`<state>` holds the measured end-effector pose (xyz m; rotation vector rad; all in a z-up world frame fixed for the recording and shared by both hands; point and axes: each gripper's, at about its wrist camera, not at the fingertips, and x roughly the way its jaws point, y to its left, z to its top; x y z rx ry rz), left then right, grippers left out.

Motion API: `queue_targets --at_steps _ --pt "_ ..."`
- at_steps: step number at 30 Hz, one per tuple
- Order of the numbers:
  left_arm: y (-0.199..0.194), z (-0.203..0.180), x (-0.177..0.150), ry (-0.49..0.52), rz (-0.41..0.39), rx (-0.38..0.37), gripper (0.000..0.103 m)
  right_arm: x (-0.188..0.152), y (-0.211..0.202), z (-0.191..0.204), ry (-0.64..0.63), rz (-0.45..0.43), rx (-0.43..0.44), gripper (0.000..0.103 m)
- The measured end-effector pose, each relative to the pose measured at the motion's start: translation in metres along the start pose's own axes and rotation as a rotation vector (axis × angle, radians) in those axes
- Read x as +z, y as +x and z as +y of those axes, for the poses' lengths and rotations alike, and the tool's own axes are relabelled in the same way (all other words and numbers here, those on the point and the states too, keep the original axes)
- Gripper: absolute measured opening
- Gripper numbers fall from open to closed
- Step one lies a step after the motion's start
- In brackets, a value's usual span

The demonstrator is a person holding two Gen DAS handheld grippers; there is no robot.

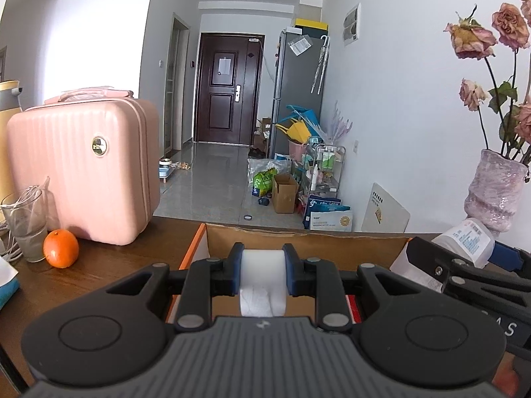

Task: Organize rigid objects
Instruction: 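Carry the white ring with the left tool while the right tool carries the jug over the box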

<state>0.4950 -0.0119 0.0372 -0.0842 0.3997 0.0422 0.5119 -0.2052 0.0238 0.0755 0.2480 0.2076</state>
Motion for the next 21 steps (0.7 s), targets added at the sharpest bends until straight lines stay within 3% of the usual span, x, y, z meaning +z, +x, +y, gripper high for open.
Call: queue_targets --at_steps 21 --pt "0.055 -0.004 0.001 0.034 0.046 0.045 0.025 0.000 0.051 0.000 -0.033 0.094 -0.049 0.089"
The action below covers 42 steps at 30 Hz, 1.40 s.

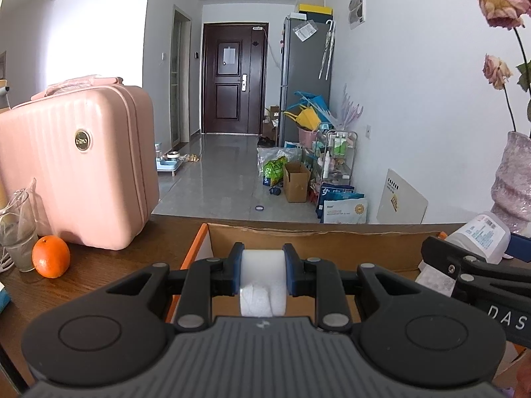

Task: Organize rigid objects
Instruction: 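Carry the white ring with the left tool while the right tool carries the jug over the box, then open the left tool over the box while the right tool releases the jug inside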

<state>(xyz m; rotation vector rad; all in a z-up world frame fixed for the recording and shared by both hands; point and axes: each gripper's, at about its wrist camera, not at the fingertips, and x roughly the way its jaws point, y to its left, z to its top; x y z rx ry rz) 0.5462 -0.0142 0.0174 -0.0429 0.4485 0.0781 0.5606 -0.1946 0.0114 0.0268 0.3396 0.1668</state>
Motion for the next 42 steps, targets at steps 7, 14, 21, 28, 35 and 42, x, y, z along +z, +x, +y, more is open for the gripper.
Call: queue_targets --at_steps 7,14,21,28,35,42 --pt "0.014 -0.001 -0.001 0.016 0.028 0.011 0.025 -0.001 0.012 -0.003 -0.003 0.034 -0.019 0.089" --pt "0.028 0.003 -0.004 0.023 0.066 0.018 0.025 -0.003 0.018 -0.004 -0.003 0.056 -0.027 0.089" --pt "0.031 0.002 -0.007 0.039 0.084 0.014 0.025 -0.006 0.022 -0.004 -0.002 0.086 -0.030 0.089" --pt "0.028 0.002 -0.006 0.046 0.069 0.065 0.085 -0.004 0.022 -0.011 0.019 0.100 -0.051 0.099" --pt "0.021 0.004 -0.004 0.026 0.043 0.101 0.103 0.002 0.015 -0.013 0.032 0.077 -0.035 0.103" --pt "0.023 0.004 -0.005 0.023 0.046 0.109 0.103 0.001 0.015 -0.014 0.035 0.080 -0.041 0.103"
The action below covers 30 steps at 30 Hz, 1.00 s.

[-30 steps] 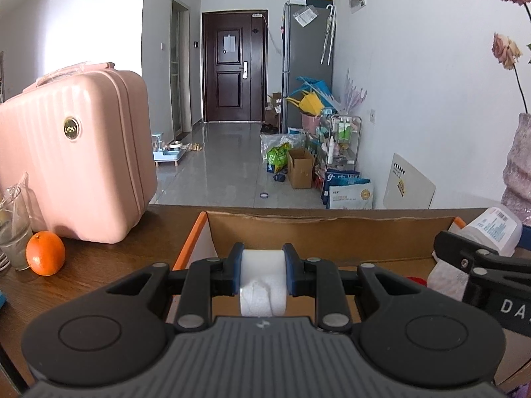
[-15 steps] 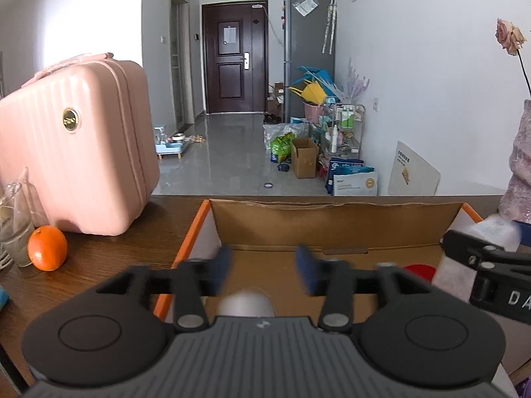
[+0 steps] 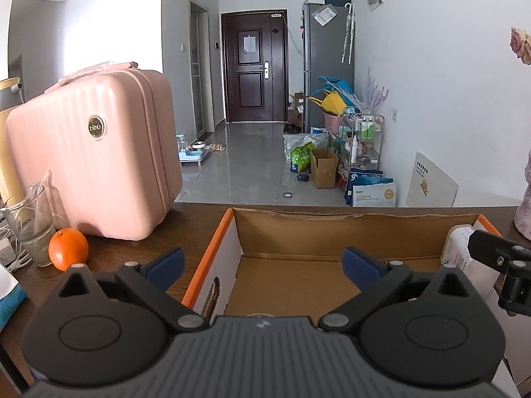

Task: Organize rigid objects
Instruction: 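Open the left tool over the box while the right tool releases the jug inside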

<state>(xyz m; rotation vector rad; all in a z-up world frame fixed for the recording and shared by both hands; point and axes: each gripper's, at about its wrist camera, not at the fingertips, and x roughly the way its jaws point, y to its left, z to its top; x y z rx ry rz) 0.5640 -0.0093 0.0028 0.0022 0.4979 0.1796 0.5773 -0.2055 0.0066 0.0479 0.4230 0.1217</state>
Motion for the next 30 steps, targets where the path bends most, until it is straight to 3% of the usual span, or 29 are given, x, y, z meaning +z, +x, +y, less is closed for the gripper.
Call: queue_targets --at_steps 30 --pt "-0.033 0.009 -0.008 0.009 -0.049 -0.021 0.103 -0.003 -0.039 0.011 -0.022 -0.057 0.009 0.103"
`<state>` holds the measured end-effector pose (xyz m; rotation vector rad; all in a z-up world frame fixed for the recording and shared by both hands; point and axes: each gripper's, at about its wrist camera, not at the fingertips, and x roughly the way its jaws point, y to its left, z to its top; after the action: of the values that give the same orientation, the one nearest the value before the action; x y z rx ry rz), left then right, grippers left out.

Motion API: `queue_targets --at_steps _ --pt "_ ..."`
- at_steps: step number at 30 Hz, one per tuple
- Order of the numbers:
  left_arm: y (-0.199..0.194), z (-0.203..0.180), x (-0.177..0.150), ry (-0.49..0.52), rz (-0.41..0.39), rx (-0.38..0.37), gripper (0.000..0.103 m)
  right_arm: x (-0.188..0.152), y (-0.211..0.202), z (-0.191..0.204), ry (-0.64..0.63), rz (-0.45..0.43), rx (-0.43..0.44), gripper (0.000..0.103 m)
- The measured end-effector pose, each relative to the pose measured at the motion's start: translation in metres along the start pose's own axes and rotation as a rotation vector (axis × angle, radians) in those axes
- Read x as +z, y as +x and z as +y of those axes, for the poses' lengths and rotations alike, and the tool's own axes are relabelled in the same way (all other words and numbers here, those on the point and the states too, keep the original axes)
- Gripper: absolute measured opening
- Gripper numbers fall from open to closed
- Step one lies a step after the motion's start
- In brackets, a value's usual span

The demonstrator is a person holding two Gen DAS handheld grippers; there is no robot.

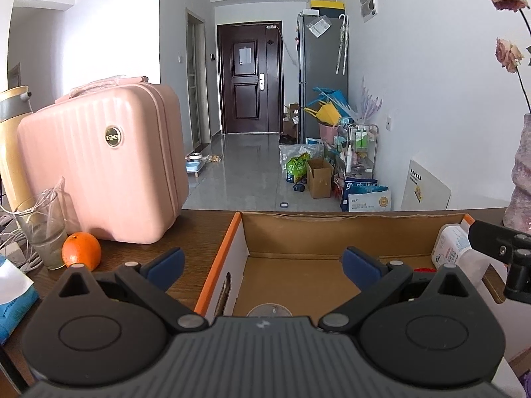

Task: Organize rigid objects
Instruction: 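Open the left tool over the box while the right tool releases the jug inside, then move both tools back from the box toward the remaining items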

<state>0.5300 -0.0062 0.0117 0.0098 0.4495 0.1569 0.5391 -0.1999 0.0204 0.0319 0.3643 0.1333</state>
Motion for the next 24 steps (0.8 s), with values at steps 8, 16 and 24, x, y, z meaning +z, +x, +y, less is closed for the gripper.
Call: queue_targets --at_steps 8,16,24 --pt "-0.025 0.011 -0.007 -0.021 -0.013 -0.017 0.103 -0.005 -0.028 0.000 -0.010 -0.027 0.006 0.103" --pt "-0.053 0.022 -0.017 -0.030 -0.025 -0.027 0.103 -0.015 -0.058 0.003 -0.025 -0.043 0.014 0.103" --pt "-0.077 0.035 -0.031 -0.047 -0.025 -0.031 0.103 -0.027 -0.083 0.006 -0.046 -0.055 0.027 0.103"
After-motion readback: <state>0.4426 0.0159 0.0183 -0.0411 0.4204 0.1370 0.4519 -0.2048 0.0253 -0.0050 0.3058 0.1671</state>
